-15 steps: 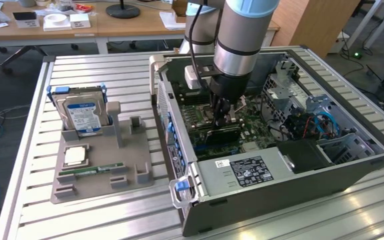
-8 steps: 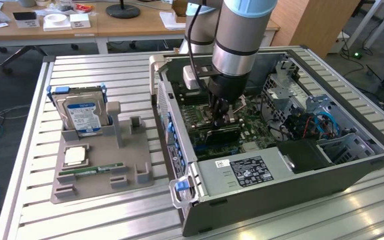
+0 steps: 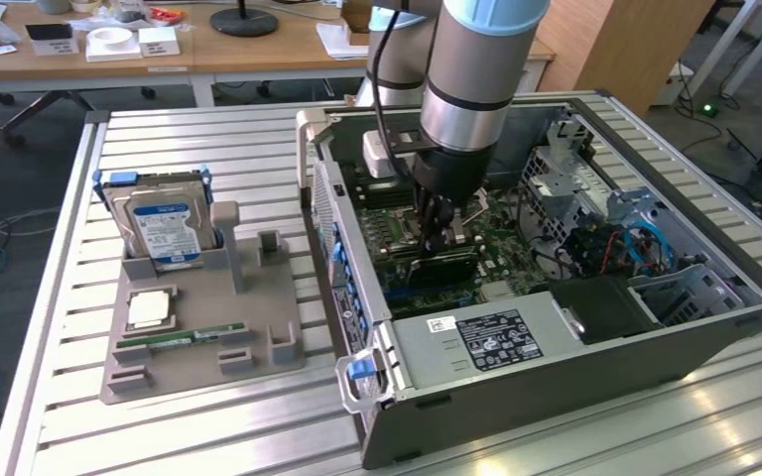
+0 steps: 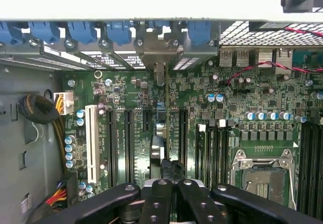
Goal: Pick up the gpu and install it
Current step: 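Press down on the gpu until it lock into place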
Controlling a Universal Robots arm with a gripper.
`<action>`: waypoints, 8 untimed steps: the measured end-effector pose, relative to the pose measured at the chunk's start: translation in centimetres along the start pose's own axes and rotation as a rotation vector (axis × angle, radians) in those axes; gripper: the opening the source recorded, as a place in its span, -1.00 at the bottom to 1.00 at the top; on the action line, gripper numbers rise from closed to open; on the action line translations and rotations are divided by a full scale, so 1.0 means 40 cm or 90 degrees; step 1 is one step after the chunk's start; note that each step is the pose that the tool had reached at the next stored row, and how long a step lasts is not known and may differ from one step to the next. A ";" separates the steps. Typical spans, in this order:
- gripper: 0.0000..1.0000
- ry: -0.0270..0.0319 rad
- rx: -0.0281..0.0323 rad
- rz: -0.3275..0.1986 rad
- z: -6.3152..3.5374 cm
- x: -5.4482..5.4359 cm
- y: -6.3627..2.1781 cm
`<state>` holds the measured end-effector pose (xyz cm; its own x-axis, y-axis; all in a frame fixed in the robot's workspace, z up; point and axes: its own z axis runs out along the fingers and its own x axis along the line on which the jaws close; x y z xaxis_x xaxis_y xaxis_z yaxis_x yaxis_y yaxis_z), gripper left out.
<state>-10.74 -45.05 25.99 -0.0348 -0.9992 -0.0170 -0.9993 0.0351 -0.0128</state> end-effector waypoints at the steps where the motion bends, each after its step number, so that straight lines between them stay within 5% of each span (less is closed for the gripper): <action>1: -0.79 -0.0001 0.0001 0.000 0.000 0.000 0.000; 8: -0.79 0.0000 0.0000 0.000 0.001 0.000 0.002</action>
<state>-10.81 -45.05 25.94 -0.0347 -0.9993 -0.0170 -0.9993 0.0350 -0.0129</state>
